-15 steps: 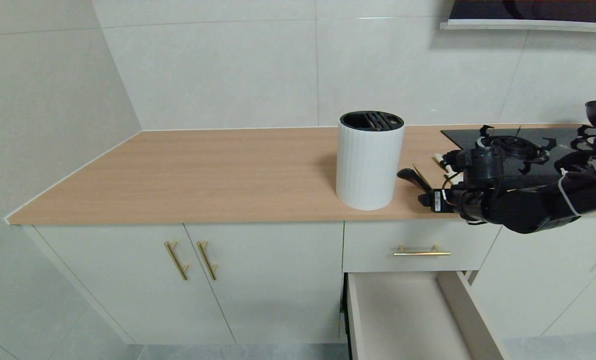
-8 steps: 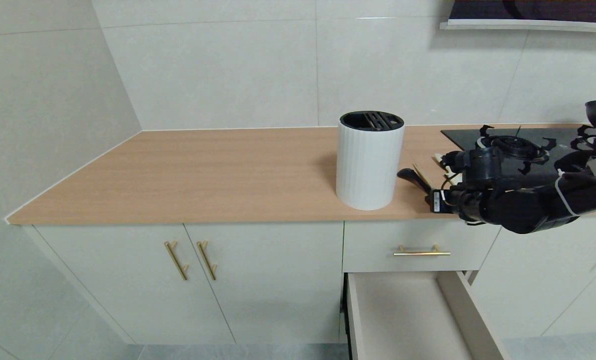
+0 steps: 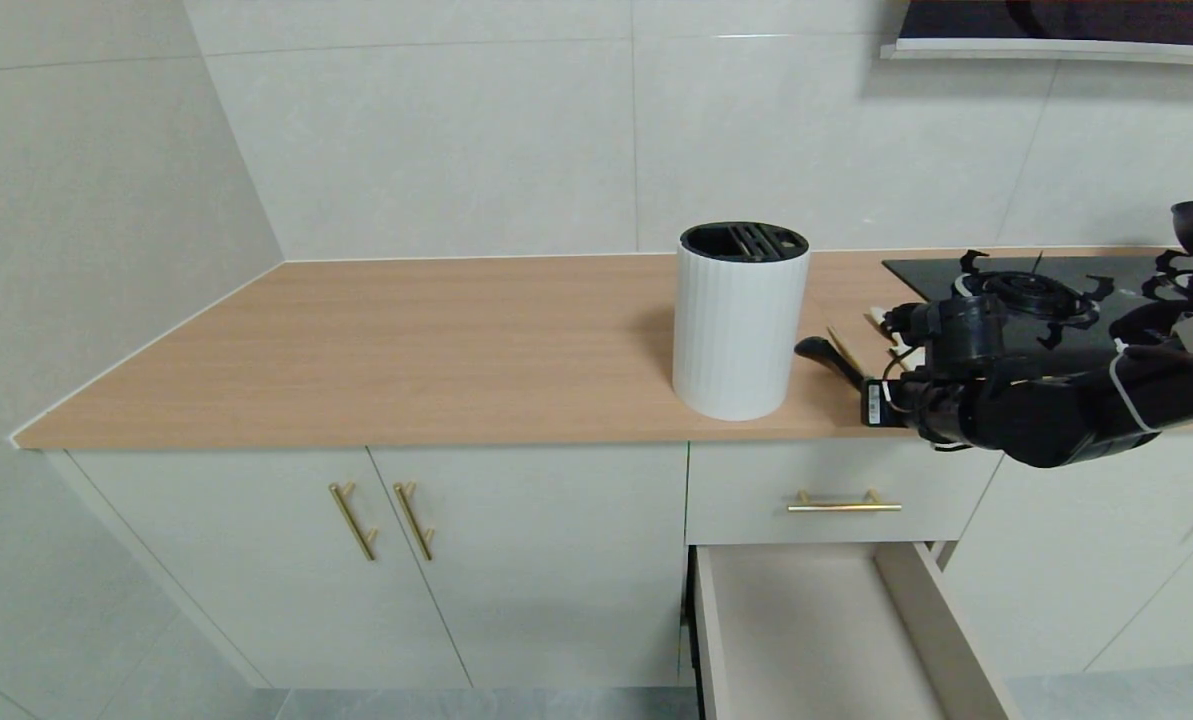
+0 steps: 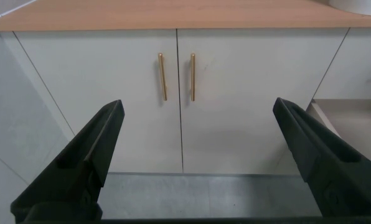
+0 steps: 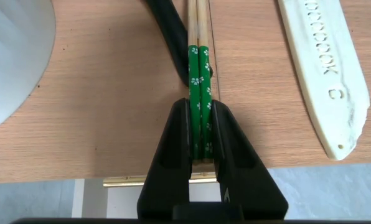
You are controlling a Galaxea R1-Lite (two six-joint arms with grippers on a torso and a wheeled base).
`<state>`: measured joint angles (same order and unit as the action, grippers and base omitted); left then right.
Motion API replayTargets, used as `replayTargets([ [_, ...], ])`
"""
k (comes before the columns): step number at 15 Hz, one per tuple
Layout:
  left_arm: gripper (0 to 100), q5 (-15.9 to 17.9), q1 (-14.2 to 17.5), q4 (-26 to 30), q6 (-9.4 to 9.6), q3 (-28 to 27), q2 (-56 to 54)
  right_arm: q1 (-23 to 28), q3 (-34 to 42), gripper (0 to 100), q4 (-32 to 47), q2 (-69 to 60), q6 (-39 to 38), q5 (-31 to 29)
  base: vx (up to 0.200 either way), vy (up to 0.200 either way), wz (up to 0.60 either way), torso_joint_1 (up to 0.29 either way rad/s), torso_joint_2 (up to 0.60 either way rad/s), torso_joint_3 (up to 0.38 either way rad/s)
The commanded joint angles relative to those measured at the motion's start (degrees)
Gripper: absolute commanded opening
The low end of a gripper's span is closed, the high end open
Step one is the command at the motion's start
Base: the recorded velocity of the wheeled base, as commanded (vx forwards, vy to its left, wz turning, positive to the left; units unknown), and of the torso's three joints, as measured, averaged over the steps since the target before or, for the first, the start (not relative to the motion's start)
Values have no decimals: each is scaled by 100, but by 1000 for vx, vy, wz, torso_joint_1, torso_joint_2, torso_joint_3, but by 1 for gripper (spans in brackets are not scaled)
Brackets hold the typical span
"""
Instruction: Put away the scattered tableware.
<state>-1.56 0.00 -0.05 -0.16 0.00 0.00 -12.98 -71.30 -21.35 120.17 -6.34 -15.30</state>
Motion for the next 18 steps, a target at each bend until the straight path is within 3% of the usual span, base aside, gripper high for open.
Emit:
replayTargets([
  [1,100,-2,0,5,-2,0,9,-2,11,0,-10,-64,1,1,0,0,0,0,0,0],
  [4,100,-2,0,5,-2,0,9,33,117,0,34,-513,-8,18,0,0,0,0,0,0],
  [9,100,-2,0,-4,-2,0,9,-20,1075,0,175,-2543,1,18,0,0,0,0,0,0],
  [16,100,-2,0,-4,-2,0,9,-451,1329,0,2679,-4441,-254,185,0,0,0,0,0,0],
  [18,100,-2,0,-4,-2,0,9,-583,1198,0,3629,-4749,-227,721,0,0,0,0,0,0],
])
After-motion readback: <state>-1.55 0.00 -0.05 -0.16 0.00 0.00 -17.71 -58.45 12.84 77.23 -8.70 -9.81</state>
